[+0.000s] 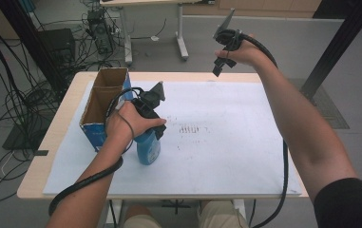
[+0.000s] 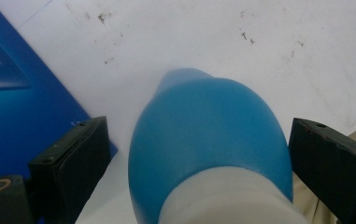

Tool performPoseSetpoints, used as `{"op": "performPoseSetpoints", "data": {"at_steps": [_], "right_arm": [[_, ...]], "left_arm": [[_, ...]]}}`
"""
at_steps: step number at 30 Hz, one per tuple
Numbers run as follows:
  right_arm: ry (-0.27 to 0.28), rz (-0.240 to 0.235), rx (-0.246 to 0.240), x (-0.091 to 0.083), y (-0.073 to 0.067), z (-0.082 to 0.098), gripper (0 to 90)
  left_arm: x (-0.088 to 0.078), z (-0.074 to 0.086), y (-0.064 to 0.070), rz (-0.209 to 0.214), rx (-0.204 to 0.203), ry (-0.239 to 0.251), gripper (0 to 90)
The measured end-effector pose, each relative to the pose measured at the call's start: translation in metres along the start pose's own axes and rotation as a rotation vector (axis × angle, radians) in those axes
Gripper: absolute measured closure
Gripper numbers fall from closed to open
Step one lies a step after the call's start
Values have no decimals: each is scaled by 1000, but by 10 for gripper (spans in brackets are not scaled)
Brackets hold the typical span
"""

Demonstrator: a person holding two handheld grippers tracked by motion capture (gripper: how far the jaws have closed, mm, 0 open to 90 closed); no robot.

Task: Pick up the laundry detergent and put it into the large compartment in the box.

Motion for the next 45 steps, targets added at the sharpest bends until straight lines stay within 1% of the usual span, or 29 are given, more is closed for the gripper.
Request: {"op": "performPoseSetpoints", "data": {"at_steps": [18, 29, 30, 34, 41, 43, 45], "right_arm": [[-1, -2, -10, 1, -3, -1, 61], [1, -2, -6, 0, -3, 0, 61], [0, -1, -8, 0, -2, 0, 61], [-1, -3, -5, 0, -2, 0, 61], [0, -3, -11, 1, -3, -1, 61], [-1, -2, -11, 2, -4, -2, 61], [-1, -3, -11, 2, -4, -2, 61]], "left_arm": [[-1, 2, 0, -6, -1, 4, 72], [0, 1, 1, -14, 1, -1, 77], [-1, 1, 1, -14, 5, -5, 79], [1, 2, 2, -15, -2, -5, 103], [-1, 4, 3, -29, 0, 3, 152], [-1, 4, 2, -26, 3, -2, 178], [-1, 4, 3, -26, 4, -1, 179]]}}
Point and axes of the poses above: each handheld gripper's, and its own axes: x roughly forward along the jaws, z roughly out of its underside, y roughly to its right, the point moved 8 cm from there along x, roughly forward along the jaws, and after that the axes turned 8 degrees about x, right-handed, at the moved point
